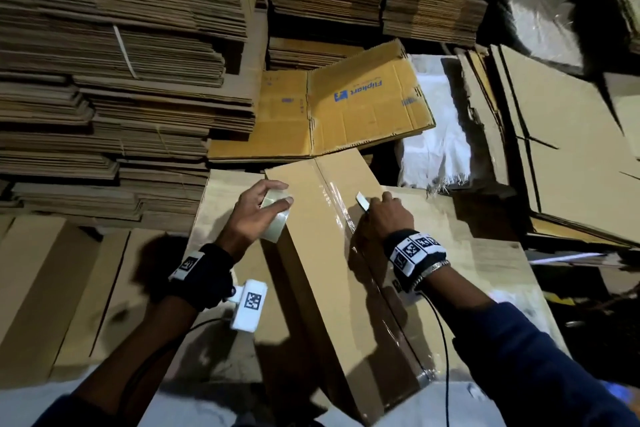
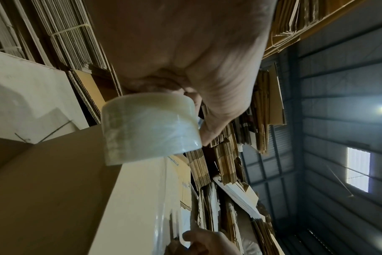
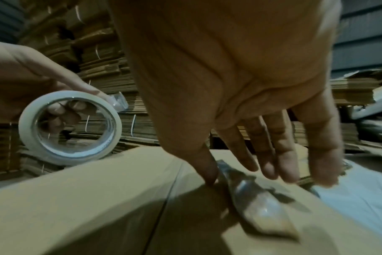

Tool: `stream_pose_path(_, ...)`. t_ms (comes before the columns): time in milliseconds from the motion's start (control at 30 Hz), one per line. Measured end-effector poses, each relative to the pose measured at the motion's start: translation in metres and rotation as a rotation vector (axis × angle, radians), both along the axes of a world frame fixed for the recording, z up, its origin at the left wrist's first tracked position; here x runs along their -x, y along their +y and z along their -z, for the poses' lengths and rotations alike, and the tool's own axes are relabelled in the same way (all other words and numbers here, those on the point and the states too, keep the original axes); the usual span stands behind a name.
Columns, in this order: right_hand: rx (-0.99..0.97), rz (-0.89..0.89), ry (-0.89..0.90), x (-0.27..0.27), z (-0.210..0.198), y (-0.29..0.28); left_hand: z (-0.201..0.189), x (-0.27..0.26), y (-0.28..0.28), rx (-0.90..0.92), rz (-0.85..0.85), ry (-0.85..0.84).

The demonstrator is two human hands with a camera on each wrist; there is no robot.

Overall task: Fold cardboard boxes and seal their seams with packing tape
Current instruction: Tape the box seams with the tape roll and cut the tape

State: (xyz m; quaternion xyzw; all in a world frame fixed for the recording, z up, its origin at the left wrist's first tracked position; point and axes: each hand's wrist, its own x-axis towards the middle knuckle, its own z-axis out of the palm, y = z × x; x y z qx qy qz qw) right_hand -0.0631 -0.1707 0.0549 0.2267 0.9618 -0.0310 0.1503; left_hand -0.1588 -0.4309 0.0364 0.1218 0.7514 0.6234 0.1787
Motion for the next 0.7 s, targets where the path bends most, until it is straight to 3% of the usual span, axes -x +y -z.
stream_pose_path(100,0.011,-0.050,0.120,0.013,-0.016,-0.007,-0.014,0.008,0.001,-0.079,0.119,-0.059)
stream_pose_path(167,0.370,-0.020,0.270,0.027,-0.036,-0.017,-0.026,0.013,0.004,-0.103,0.200,-0.065)
stream_pose_path(233,0.874,0.107,0.329,0.040,-0.056,-0.036,-0.038,0.018,0.007,-0.137,0.297,-0.102)
stream_pose_path(267,1.011,0.120,0.344,0.045,-0.062,-0.043,-0.042,0.020,0.009,-0.153,0.336,-0.118)
stream_pose_path(367,1.007,0.056,0.447,0.061,-0.065,-0.056,-0.053,0.028,0.016,-0.155,0.357,-0.116)
stream_pose_path(533,1.170,0.181,0.653,0.080,-0.054,-0.054,-0.062,0.043,0.020,-0.122,0.351,-0.103)
stream_pose_path(700,1.073,0.198,0.722,0.100,-0.042,-0.052,-0.059,0.064,0.025,0.137,0.320,0.003)
